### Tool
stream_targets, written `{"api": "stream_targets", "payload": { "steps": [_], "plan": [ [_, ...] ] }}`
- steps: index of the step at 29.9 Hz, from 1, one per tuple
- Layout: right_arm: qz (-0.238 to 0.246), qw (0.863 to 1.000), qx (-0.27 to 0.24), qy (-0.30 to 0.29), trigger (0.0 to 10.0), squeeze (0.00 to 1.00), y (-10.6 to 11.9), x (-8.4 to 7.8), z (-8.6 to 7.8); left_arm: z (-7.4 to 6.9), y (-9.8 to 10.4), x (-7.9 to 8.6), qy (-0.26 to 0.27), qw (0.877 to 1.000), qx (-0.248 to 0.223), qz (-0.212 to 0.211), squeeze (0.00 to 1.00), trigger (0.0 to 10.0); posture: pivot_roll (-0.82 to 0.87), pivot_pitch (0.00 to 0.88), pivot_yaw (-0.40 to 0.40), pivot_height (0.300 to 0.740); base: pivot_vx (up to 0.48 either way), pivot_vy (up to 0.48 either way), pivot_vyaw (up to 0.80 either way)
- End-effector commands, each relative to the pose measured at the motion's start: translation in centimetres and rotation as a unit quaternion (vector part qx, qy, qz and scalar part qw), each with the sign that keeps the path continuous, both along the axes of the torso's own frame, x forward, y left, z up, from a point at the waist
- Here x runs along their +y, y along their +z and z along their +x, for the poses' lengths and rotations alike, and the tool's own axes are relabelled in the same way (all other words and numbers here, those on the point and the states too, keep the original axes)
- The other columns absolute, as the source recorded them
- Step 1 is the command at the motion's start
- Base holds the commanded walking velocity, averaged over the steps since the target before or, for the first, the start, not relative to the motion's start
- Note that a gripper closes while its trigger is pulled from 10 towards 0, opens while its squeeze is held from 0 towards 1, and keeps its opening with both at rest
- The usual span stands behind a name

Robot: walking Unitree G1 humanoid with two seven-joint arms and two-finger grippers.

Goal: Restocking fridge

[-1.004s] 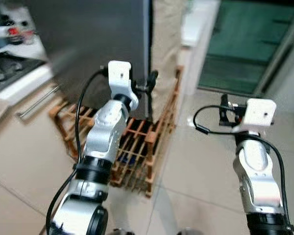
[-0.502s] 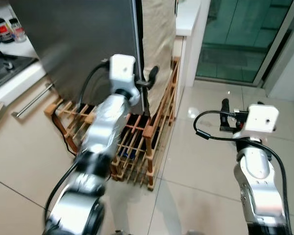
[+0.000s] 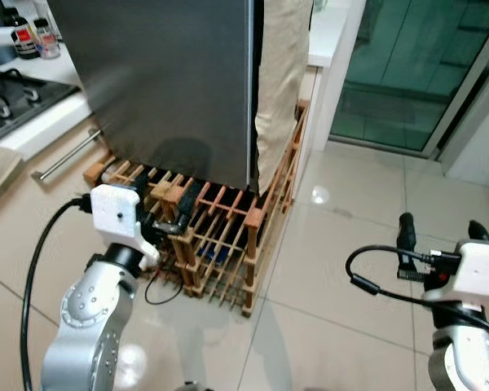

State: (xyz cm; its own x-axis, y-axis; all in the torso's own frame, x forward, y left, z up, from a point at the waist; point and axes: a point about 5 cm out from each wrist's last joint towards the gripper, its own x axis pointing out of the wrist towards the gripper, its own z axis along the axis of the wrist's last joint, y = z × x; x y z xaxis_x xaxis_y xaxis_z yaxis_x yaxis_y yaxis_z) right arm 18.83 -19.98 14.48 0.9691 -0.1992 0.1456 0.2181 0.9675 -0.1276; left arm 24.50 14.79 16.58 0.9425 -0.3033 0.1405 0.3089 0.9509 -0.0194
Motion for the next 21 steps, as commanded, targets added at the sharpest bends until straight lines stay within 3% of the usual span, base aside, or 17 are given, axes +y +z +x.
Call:
{"api": "stream_targets", "payload": {
  "steps": [1, 5, 6, 12, 21],
  "plan": [
    [-0.006, 1.0, -0.001, -0.007, 10.0, 0.0, 0.2, 0.1, 0.8, 0.6, 0.4, -0.7, -0.005, 1.0, 0.002, 0.006, 1.0, 10.0, -0.14, 0.022, 0.032, 0.736, 0.0, 0.0, 0.0],
    [0.003, 1.0, -0.002, -0.012, 10.0, 0.0, 0.5, 0.2, 1.8, 1.4, 0.6, -1.3, -0.019, 1.0, 0.011, -0.003, 1.0, 10.0, -0.15, 0.018, 0.039, 0.736, 0.0, 0.0, 0.0],
    [0.003, 1.0, -0.001, -0.01, 10.0, 0.0, 0.4, 0.2, 1.7, 1.4, 0.5, -1.3, -0.014, 1.0, 0.01, 0.005, 0.0, 10.0, -0.16, 0.017, 0.041, 0.736, 0.0, 0.0, 0.0],
    [0.002, 1.0, 0.013, -0.016, 10.0, 0.0, -0.3, 0.0, 1.0, 1.0, -0.5, -0.5, -0.009, 0.999, 0.032, 0.019, 0.0, 10.0, -0.16, 0.019, 0.039, 0.736, 0.0, 0.0, 0.0],
    [-0.002, 1.0, 0.016, -0.014, 10.0, 0.0, -0.5, -0.2, 1.5, 1.8, 1.0, -1.9, -0.026, 1.0, 0.011, -0.001, 0.0, 10.0, -0.17, 0.023, 0.045, 0.736, 0.48, 0.0, 0.0]
  ]
}}
